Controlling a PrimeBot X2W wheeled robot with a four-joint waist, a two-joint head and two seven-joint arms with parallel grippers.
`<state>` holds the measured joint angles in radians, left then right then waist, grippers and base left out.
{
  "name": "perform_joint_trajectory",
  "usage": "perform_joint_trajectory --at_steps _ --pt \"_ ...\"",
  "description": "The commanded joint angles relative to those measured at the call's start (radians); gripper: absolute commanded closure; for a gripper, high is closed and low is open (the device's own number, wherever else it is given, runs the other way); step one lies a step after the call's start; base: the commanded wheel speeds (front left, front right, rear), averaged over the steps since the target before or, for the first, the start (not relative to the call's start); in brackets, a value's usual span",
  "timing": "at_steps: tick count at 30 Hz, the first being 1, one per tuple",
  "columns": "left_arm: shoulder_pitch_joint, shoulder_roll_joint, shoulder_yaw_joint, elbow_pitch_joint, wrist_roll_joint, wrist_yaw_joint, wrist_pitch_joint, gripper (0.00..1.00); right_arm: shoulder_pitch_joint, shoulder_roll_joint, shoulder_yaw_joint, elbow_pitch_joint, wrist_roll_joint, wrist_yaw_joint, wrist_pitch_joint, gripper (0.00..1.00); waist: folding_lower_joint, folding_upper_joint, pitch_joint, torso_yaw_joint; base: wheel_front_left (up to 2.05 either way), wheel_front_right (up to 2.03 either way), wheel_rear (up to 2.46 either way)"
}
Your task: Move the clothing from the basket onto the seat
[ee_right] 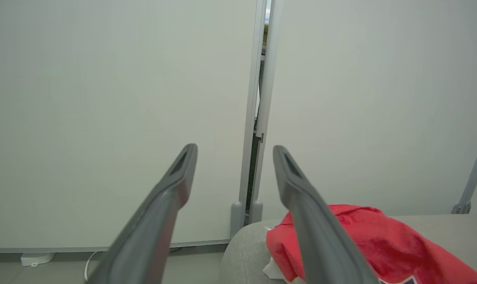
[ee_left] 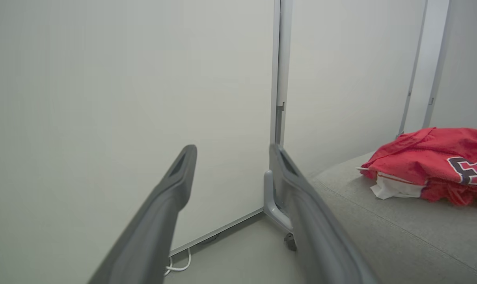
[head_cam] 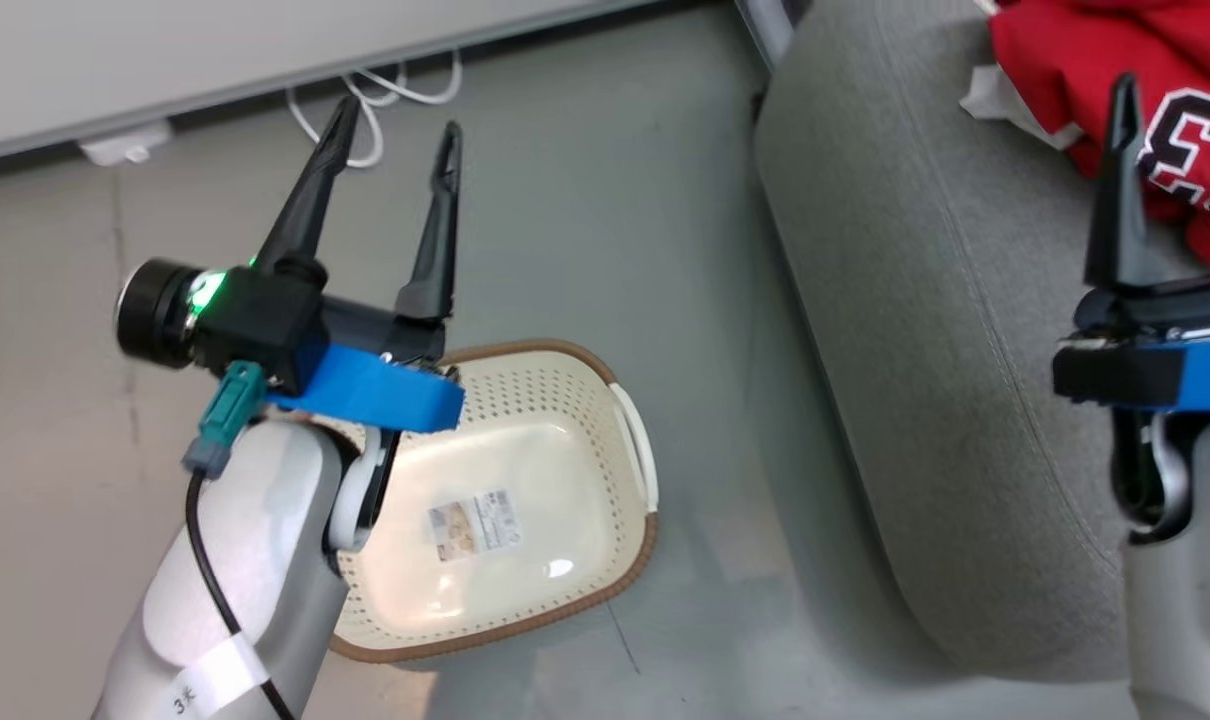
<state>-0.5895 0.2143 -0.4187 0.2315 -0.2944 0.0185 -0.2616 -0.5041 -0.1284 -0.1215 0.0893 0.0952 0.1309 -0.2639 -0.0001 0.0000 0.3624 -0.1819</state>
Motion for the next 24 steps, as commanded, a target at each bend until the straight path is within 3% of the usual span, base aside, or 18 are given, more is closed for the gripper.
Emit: perform_joint_trajectory --at_steps 1,11,24 --pt "0.044 -0.008 0.041 0.001 0.018 0.001 -0.005 0.00 0.031 0.012 0.021 0.009 -0.001 0.000 -0.001 0.00 0.0001 0.0000 -0.061 0.056 0.00 0.00 0.00" --pt "0.176 -0.062 0.201 0.004 0.061 -0.031 -0.005 0.00 0.115 0.039 0.057 0.060 0.008 0.000 -0.001 0.00 0.0001 0.0000 -0.139 0.128 0.00 0.00 0.00" --pt "0.333 -0.139 0.352 0.022 0.119 -0.099 -0.005 0.00 0.258 0.067 0.064 0.102 0.026 0.000 -0.001 0.00 0.0001 0.0000 -0.203 0.167 0.00 0.00 0.00"
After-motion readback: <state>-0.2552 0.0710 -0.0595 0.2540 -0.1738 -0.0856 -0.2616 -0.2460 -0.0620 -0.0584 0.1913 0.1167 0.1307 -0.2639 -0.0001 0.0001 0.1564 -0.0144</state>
